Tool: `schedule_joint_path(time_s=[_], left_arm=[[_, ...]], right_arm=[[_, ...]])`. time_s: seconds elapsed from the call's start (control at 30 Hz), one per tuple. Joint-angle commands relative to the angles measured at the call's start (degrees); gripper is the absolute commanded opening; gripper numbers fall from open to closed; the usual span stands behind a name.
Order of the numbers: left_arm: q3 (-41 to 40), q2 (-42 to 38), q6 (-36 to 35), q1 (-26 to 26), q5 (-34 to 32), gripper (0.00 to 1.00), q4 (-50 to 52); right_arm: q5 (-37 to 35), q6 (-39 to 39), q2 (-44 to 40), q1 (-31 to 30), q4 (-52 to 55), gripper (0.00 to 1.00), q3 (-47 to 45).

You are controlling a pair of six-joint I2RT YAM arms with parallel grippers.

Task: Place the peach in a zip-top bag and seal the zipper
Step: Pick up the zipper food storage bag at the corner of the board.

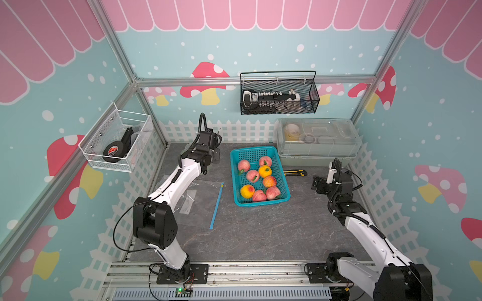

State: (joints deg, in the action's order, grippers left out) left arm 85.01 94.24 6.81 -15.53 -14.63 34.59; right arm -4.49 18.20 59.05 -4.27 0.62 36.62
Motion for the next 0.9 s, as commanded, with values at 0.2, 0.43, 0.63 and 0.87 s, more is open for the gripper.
schedule_joint_path(time_s=[0.2,0.43,0.63,0.87], left_arm=[[-6.6,-11.3,8.4,-0.8,19.0,0.00,1.0],[-9.3,-15.9,13.4,-1.8,21.0,0.00,1.4],[-8.7,-15.6,16.0,-2.5,21.7,0.00,1.2],[-8.1,-14.2,17.8,-3.7,19.9,0.00,0.7]], right_arm=[[13.8,5.3,2.5,-14.5,5.8,0.91,9.3],[16.2,8.1,14.7,-25.4,1.8,0.86,20.0],[15.4,9.2,27.8,-31.7,1.9,0.81,33.4],[18.6,10.3,39.2,-34.4,4.0,0.77,47.4]])
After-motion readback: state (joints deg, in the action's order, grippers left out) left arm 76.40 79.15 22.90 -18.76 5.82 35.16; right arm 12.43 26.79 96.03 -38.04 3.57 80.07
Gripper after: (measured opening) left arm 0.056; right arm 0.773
